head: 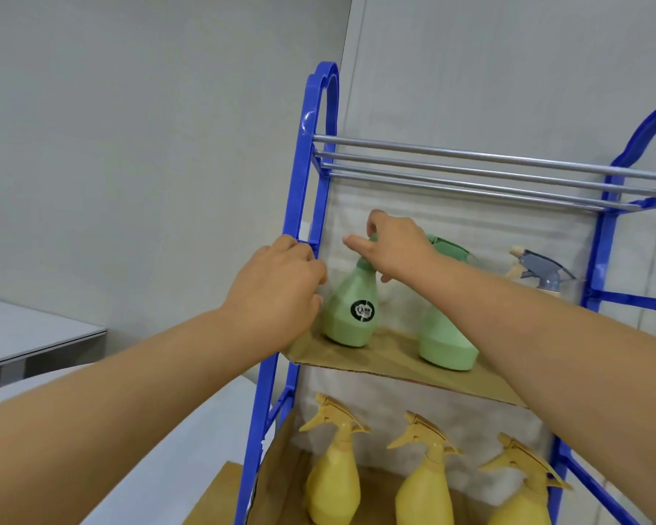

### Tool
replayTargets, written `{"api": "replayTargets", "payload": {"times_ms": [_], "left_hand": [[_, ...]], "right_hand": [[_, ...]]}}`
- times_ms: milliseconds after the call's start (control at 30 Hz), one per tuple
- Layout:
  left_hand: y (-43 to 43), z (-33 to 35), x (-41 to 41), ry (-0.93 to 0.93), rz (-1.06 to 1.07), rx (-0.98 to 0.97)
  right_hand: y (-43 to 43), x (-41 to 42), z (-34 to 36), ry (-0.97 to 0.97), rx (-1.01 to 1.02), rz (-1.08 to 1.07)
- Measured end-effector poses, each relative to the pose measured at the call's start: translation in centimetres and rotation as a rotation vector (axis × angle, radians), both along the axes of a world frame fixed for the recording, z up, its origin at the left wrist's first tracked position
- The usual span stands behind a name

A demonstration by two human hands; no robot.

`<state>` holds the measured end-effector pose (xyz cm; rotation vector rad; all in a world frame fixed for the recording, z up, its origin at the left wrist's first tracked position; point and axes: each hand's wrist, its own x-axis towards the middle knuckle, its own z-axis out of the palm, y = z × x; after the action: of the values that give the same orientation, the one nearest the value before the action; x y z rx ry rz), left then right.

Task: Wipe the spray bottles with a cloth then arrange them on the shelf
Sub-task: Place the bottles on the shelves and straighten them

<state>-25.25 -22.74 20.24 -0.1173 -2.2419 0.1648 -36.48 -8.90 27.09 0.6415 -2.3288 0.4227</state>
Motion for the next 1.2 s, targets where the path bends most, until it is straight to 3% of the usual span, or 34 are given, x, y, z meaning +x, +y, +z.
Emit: {"api": "replayTargets", "payload": {"times_ms": [300, 467, 700, 1000, 1100, 1200], "left_hand": [[0.8, 0.0, 0.8, 0.014, -0.029, -0.004], [2.1, -0.2, 1.2, 0.062, -0.179, 0.082], [3.8, -0.6, 0.2, -0.017, -0.196, 0.134], [6.3, -0.4, -2.2, -0.236, -0.022, 0.308], [6.5, -0.6, -3.4, -0.274, 0.008, 0.343], [6.2, -0.9, -4.4, -0.317, 0.021, 0.414]], "right_hand": [[0.2, 0.1, 0.4, -0.014, 0.019, 0.078], [0.9, 0.5, -0.1, 0.062, 0.100, 0.101], [2.0, 0.3, -0.2, -0.011, -0.009, 0.233], [2.7, 0.2, 0.3, -0.140, -0.029, 0.343], [4.6, 0.5, 1.5, -0.009, 0.117, 0.249], [8.4, 0.3, 2.8, 0.195, 0.137, 0.110]]}}
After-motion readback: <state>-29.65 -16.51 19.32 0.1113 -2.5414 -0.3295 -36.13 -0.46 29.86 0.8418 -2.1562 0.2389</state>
